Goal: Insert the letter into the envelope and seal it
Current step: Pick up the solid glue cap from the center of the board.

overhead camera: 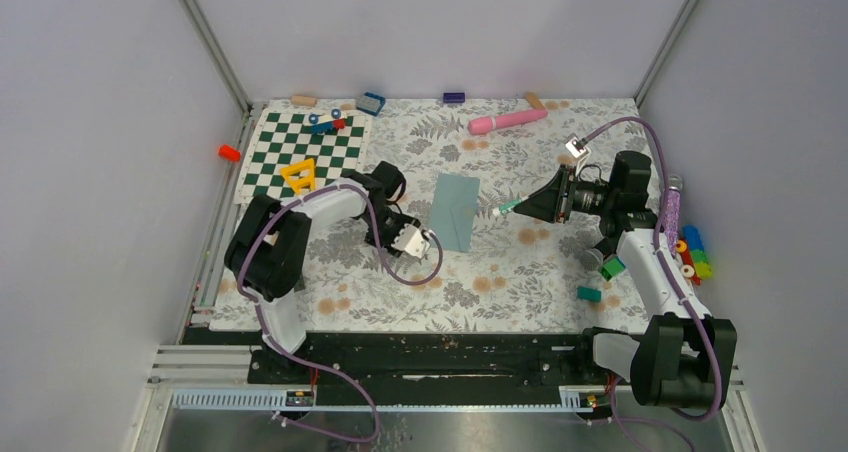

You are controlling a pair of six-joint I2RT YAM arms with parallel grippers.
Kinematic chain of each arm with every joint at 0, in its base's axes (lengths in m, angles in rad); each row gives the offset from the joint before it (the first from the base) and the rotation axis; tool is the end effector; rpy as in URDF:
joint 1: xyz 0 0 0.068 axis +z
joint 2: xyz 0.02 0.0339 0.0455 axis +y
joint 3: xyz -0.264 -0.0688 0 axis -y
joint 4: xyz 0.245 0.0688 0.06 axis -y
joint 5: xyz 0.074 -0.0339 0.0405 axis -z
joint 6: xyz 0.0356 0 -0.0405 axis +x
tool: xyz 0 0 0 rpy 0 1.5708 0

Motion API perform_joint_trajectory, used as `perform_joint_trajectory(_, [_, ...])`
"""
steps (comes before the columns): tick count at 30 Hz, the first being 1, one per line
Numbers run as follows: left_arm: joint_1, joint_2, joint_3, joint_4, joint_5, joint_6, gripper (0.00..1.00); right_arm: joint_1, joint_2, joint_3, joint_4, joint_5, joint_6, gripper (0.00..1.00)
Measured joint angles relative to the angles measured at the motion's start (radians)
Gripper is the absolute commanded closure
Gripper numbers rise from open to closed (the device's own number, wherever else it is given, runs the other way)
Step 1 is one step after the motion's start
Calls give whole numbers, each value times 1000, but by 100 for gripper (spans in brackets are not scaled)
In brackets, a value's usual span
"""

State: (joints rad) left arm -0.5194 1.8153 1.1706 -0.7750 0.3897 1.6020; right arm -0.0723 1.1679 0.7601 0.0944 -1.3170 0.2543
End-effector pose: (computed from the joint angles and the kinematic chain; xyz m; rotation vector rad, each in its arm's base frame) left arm 0.2814 -0.1765 0.1647 2.4555 1.3261 -0.3631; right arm 0.2459 0.0167 0.2887 -0.6299 1.7301 1.3424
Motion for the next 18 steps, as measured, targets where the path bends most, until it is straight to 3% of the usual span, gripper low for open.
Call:
perform_joint_trajectory(6, [-9,9,8,-22,-11,5,67,0,0,0,0,0,0,83])
perform_joint_trajectory(18, [-24,24,29,-44,-34,-21,76,0,0,0,0,0,0,83])
